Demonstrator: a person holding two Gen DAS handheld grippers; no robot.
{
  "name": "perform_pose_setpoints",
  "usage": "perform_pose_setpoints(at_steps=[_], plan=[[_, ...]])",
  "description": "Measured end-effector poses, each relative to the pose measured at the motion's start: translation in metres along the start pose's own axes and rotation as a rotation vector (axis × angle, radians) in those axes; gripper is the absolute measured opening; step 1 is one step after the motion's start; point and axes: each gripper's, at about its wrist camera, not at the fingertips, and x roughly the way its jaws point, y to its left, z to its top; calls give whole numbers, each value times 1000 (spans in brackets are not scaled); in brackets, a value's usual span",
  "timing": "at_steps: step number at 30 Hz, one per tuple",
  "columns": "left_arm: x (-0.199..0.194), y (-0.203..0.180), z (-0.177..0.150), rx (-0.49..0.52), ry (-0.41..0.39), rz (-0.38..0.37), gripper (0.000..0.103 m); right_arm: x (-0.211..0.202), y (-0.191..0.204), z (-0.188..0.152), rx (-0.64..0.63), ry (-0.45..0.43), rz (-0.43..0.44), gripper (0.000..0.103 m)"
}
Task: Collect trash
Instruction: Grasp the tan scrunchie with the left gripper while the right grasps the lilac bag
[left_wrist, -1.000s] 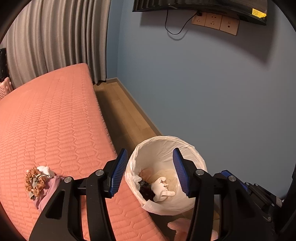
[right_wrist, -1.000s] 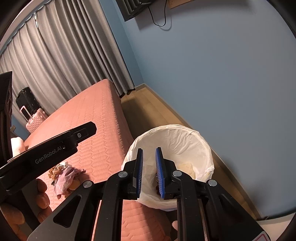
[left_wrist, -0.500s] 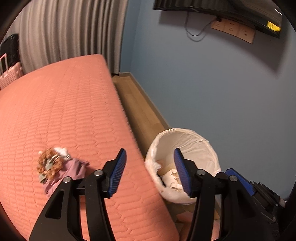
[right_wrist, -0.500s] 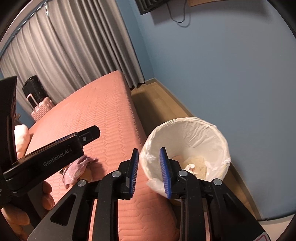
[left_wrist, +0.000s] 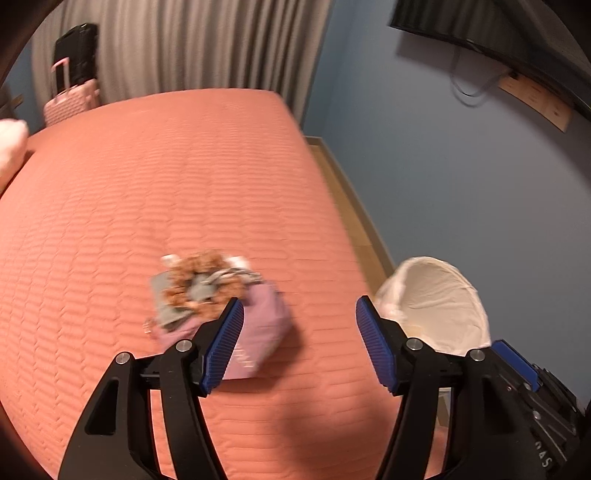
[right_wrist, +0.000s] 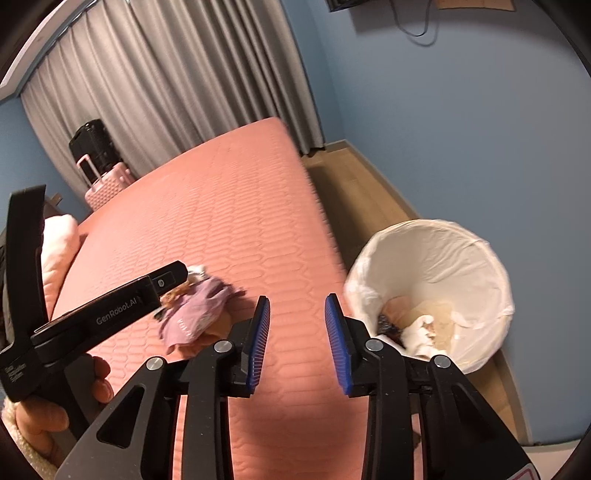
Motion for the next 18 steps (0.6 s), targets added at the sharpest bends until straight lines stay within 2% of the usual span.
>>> perform_pose_setpoints(at_steps=[5,8,11,18], plan=[[1,41,1,-84,5,36,61,22,30,-6,-30,52,47,33],[4,61,2,-106,5,54,61,34,46,-9,-44,81,71,40],[10,81,3,-137,12,61,61,50,63,-13,-52,124,108,41],[27,102,14,-150,29,49,60,90,92,-21,-42,214,168,41]])
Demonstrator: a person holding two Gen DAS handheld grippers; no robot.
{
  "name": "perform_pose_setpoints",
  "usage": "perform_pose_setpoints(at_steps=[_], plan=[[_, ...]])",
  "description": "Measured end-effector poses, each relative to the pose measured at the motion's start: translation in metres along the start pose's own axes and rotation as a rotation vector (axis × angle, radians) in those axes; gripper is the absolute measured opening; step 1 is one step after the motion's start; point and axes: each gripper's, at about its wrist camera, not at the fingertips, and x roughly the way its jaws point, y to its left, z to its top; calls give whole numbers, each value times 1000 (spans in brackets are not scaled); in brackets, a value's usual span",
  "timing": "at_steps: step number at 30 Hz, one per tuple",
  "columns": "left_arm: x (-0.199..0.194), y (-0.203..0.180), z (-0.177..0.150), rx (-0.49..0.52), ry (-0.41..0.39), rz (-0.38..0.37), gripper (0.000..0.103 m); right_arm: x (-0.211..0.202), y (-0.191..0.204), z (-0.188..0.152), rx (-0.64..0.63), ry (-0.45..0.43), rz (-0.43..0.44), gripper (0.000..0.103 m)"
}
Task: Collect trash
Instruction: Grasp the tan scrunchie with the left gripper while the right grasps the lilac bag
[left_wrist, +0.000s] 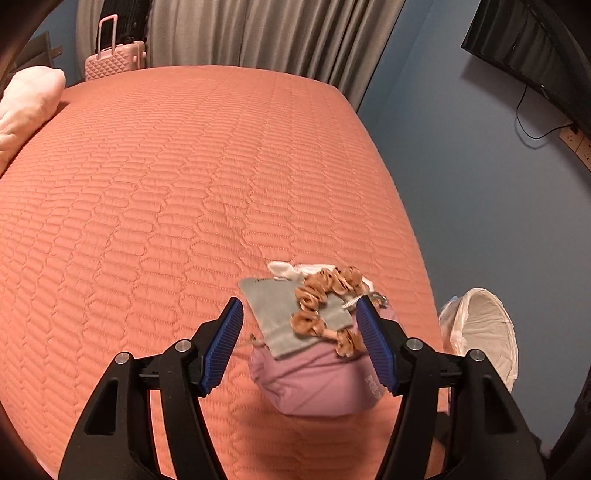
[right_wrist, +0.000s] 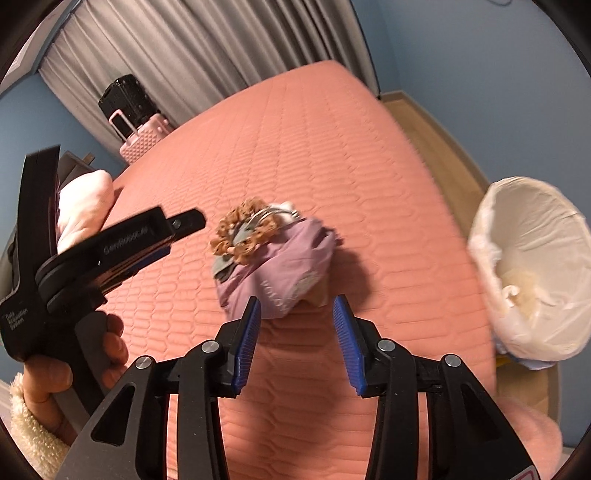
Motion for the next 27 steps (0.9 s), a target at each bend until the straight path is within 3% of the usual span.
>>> perform_pose_setpoints(at_steps=[7,14,16,17,19,27], plan=[[24,1,6,19,41,-34,52,39,3,0,41,69,30,41],[44,3,1,10,100,-89,24,67,0,-1,99,120,69,40],[45,5,-1,1,106,-99,18,72,0,-1,109,133,80,32],[45,5,-2,0,106,-102,15,74,-2,-1,110,137,83,20],[43,5,-3,3,103,-108,12,78,2,-2,99,148,83,7],[16,-1,1,20,46,-114,10,50,11,-4,54,103,72,2]])
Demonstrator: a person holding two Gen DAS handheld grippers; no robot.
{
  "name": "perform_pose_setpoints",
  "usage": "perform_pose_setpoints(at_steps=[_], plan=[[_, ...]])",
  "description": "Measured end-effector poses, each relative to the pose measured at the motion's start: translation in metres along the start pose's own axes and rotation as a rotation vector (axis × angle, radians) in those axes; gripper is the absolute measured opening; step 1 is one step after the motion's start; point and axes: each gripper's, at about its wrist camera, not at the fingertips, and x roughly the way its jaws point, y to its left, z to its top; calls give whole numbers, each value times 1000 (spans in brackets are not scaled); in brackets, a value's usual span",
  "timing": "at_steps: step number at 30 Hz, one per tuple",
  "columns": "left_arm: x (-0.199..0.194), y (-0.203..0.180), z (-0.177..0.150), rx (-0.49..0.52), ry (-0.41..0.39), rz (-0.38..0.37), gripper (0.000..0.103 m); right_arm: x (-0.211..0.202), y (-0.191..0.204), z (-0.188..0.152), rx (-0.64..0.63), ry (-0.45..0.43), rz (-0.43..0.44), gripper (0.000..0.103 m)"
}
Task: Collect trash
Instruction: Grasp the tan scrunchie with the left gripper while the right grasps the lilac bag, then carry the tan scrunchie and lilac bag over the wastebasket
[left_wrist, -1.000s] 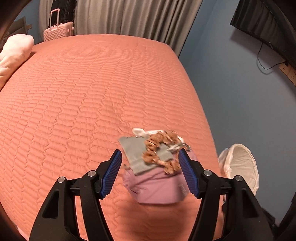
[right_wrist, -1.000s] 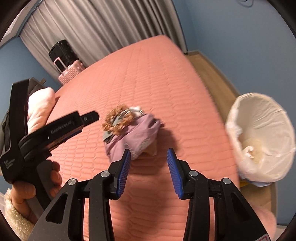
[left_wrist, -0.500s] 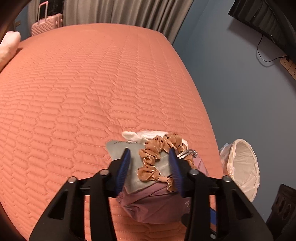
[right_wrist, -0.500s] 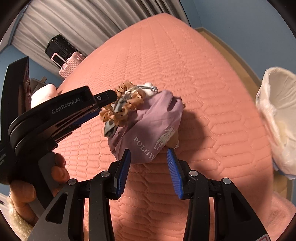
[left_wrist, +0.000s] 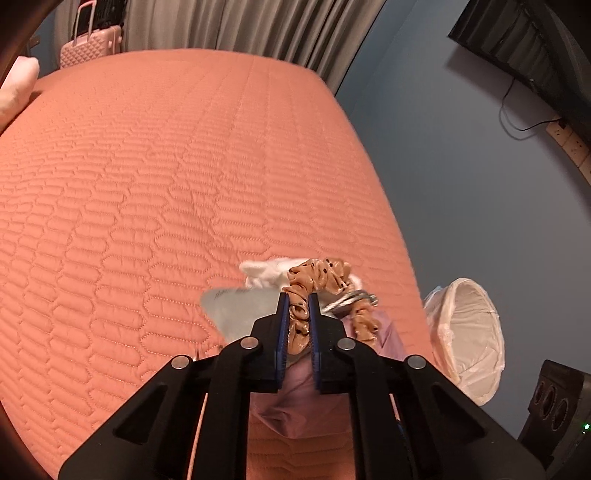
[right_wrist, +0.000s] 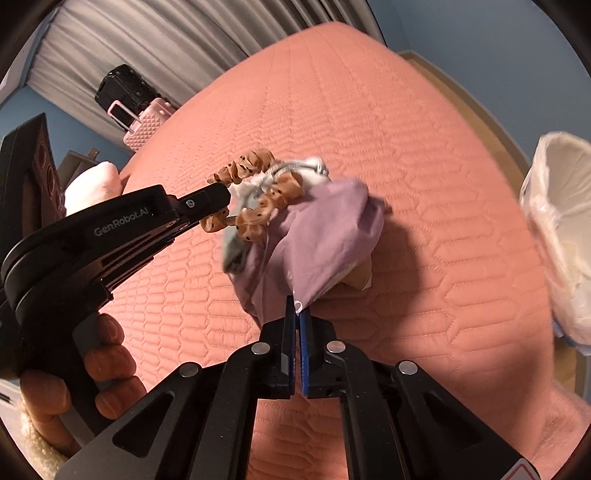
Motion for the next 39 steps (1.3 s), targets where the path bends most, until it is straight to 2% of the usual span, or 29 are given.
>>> perform_pose_setpoints(at_steps=[5,13,22,30,39], plan=[[-22,-21,3,50,-50,3,10,-37,7,-2,-50,-67,-20,2],[-49,-60,3,115,-102,-26,10,-105,10,-6,-64,-183,11,2],[-73,-106,-4,181,-150,-70,10,-168,-13,-7,-35,-299,4,2],[-73,-146,-14,243,-148,-90,10,-212,-43,-9,19,-383,-28,2],[-58,-196,-31,331,-112,-119,10,-242,-79,-16,80,-433,-83,2]])
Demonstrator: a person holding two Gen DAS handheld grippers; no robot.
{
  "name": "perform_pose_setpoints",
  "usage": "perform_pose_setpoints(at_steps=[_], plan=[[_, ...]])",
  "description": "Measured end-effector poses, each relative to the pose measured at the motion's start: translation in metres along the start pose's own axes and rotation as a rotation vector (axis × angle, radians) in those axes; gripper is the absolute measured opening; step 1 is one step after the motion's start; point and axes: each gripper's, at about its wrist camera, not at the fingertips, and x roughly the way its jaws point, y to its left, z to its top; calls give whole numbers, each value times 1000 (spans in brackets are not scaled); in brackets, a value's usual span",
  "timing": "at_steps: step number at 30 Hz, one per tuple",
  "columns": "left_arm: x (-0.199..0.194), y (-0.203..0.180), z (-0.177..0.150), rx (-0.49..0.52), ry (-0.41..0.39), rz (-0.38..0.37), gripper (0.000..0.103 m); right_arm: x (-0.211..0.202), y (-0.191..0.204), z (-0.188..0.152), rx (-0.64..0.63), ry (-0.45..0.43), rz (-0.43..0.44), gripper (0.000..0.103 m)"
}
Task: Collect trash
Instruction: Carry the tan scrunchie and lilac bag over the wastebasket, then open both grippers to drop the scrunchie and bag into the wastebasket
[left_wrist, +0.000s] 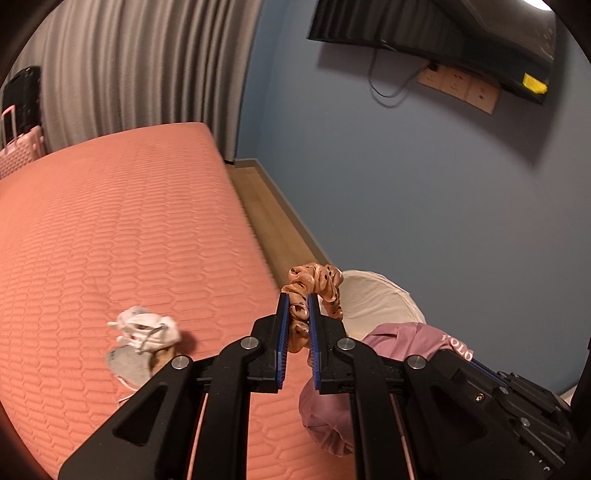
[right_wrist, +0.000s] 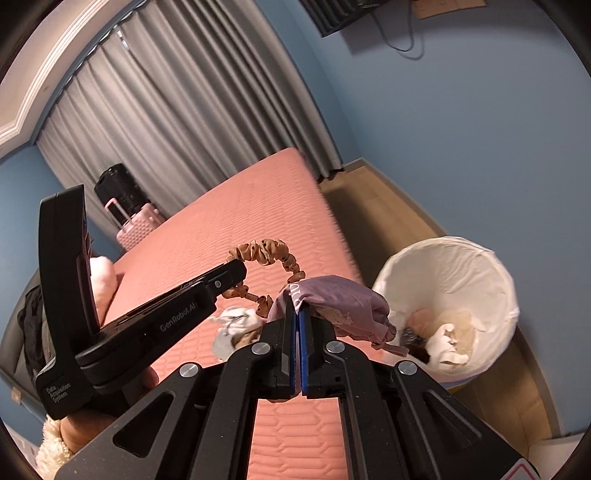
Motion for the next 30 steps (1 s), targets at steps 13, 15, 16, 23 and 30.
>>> perform_pose_setpoints(at_steps=[13,15,16,23,30], plan=[[40,-60,4,106,58,-58,10,-9,-69,6,101,-21,-73,2],[47,-68,5,122,68,-66,10,-7,-80,6,117,-18,-84,2],[52,-71,6,131,75,-70,10,-7,-84,7,122,-17,-90,2],[77,-85,11,146,111,-102,15,5,-112,13,158,-14,-132,2],[77,-83,16,126,71,-60,51,17,-123,17,172,-17,-158,2]])
